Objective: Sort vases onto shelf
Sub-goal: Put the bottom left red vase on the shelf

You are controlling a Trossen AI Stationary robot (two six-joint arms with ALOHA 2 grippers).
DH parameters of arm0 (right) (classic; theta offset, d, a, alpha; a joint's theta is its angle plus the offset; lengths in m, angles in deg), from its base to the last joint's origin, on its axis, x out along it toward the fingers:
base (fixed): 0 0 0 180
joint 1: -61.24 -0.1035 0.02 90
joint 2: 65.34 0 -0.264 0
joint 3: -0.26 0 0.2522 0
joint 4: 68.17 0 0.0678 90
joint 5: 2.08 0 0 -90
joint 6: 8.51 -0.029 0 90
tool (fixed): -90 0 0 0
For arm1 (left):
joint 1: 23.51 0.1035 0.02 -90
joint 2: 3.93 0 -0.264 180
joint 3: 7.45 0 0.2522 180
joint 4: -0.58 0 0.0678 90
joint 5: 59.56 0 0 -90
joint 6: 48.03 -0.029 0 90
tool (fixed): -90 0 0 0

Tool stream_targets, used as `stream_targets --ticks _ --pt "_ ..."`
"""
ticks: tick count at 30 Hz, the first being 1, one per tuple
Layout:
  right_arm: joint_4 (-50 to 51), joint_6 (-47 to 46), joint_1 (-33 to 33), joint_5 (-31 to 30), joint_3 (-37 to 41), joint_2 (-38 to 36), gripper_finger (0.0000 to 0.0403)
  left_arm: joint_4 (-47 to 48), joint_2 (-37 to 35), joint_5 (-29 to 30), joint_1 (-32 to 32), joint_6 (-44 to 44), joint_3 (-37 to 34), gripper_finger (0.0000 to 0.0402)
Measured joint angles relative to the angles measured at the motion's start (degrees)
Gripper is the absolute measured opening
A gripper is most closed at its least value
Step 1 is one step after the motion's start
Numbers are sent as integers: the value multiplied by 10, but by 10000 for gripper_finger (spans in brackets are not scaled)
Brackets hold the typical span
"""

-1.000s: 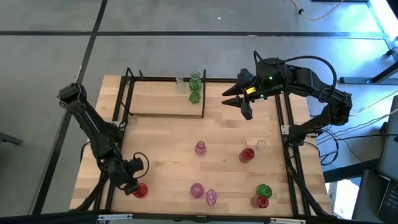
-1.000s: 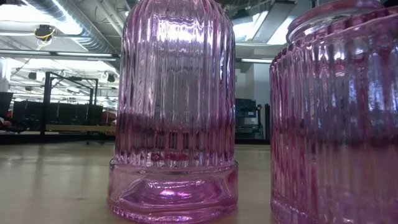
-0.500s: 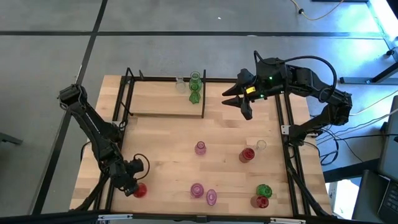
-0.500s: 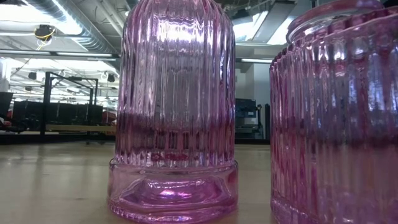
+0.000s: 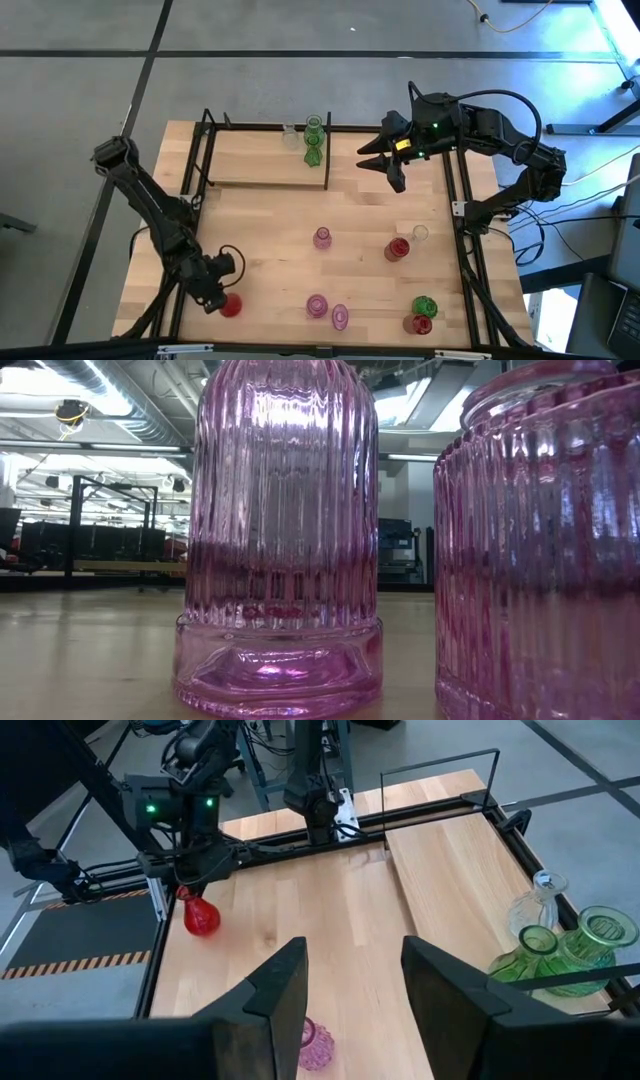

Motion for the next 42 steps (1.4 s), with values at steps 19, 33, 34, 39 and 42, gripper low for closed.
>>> stream_targets --ticks 19,33,34,39,42 --pt "0 4 0 15 0 0 156 346 -3 99 307 -318 291 12" --pt "-5 5 0 15 0 0 156 428 7 55 638 -594 430 12" --pt "-4 5 0 15 0 0 156 431 14 44 658 -609 438 12" --pt "-5 5 0 15 0 0 156 481 69 9 744 -685 501 12" --pt "-5 5 1 15 0 0 156 522 120 3 784 -739 558 12"
